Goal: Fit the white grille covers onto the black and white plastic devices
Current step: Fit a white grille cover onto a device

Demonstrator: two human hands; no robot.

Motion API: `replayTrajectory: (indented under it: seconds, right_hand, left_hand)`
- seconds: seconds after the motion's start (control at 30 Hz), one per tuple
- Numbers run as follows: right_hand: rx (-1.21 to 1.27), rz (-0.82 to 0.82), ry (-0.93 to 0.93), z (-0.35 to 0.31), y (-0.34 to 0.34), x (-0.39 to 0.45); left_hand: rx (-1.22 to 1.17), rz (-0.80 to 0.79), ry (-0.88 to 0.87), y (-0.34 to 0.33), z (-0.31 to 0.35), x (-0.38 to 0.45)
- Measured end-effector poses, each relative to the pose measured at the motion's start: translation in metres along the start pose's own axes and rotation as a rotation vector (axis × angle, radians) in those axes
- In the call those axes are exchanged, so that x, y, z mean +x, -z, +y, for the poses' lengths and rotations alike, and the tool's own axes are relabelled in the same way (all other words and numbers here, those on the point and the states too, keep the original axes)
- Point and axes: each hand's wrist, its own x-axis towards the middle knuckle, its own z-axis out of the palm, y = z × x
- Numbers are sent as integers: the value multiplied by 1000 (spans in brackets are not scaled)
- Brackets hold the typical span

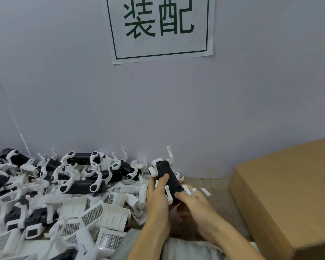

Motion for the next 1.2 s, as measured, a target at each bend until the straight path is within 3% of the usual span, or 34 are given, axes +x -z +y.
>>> replayTrajectory:
  seconds: [0.3,0.53,0.6,0.7,0.8,0.9,1.1,1.2]
  right_hand:
    - [-62,11,5,-2,0,-3]
    - [266,-172,18,-4,7,-7]
    - [145,-55,18,-4,8,-6]
    - [-320,151,6,0,1,2]
    - [-587,165,13,-3,-12,15]
    - [-793,170,23,-14,-35,32]
    - [-950,132,-104,-6,-85,58]
    - [-722,189,-142,-5,-88,61]
  left_hand:
    - [7,-16,6,0,1,0]
    - [-262,30,68,5,24,4]
    - [-378,75,35,9,38,8]
    - [-467,114,-71,18,60,13]
    - [-540,183,-123,26,78,17]
    - [-654,138,-102,31,90,17]
    - [-637,56,-68,32,89,16]
    - [-527,76,-74,32,88,19]
